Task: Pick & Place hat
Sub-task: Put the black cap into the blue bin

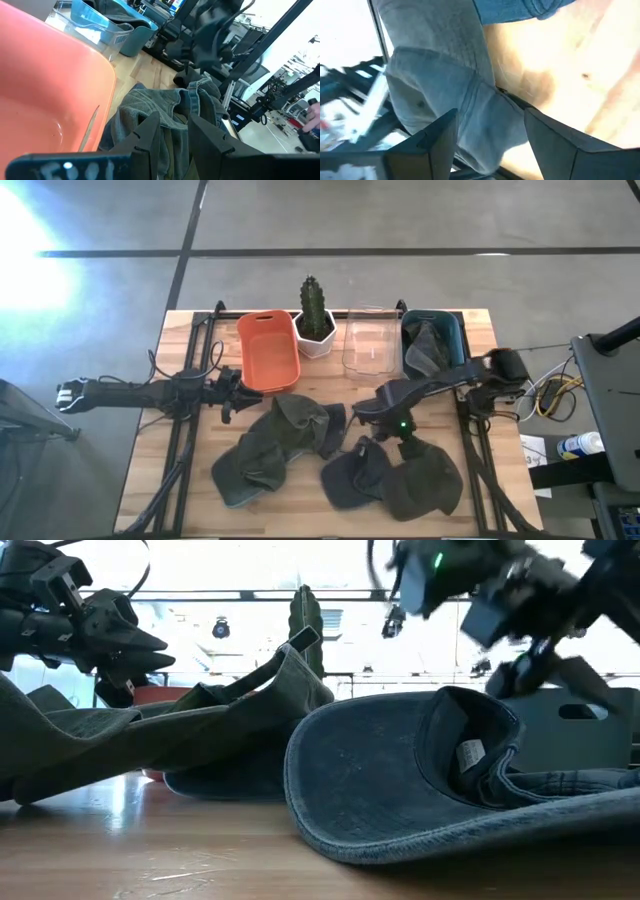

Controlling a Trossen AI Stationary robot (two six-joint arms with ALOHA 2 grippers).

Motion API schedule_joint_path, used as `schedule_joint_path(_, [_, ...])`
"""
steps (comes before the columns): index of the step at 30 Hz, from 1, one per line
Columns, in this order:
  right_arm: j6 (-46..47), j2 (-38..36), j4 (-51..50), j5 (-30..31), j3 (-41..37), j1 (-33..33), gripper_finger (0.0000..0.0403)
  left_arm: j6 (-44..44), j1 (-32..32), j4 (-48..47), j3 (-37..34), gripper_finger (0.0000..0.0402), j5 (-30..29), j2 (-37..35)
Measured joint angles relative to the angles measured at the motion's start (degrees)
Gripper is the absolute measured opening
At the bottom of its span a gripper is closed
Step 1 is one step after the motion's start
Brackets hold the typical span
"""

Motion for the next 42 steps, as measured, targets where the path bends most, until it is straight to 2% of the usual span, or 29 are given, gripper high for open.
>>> schedule_joint_path(7, [-6.12, -7.99, 0.65, 6.81, -4.06, 6.94, 0.0221, 0.0, 0.0, -0.17, 0.0, 0.0094, -0.02, -0.02])
schedule_joint_path(14, [-2.29, -8.65, 4.87, 6.86, -9.75, 12.08, 0.0221, 0.0, 0.01, -0.25, 0.0, 0.0094, -0.01, -0.01])
schedule_joint_path(19, [3.68, -8.54, 13.68, 6.97, -12.02, 12.69, 0.0221, 0.0, 0.02, -0.35, 0.0, 0.0094, -0.02, -0.02])
schedule_joint_path(24, [9.21, -8.56, 14.05, 6.65, -14.01, 12.75, 0.0214, 0.0, 0.0, -0.37, -0.01, 0.0094, -0.01, 0.0])
schedule_joint_path(29, [14.05, -8.53, 13.82, 2.48, -15.73, 12.75, 0.0156, 0.0, 0.0, -0.35, 0.0, 0.0094, -0.02, 0.0])
schedule_joint_path(36, [15.39, -9.7, 11.38, 1.94, -14.41, 12.64, 0.0022, 0.0, 0.01, -0.28, -0.01, 0.0094, -0.02, 0.0])
schedule_joint_path(42, [22.03, -16.81, 8.82, 4.09, -10.68, 11.59, 0.001, 0.0, 0.02, -0.23, 0.0, 0.0094, 0.0, 0.0])
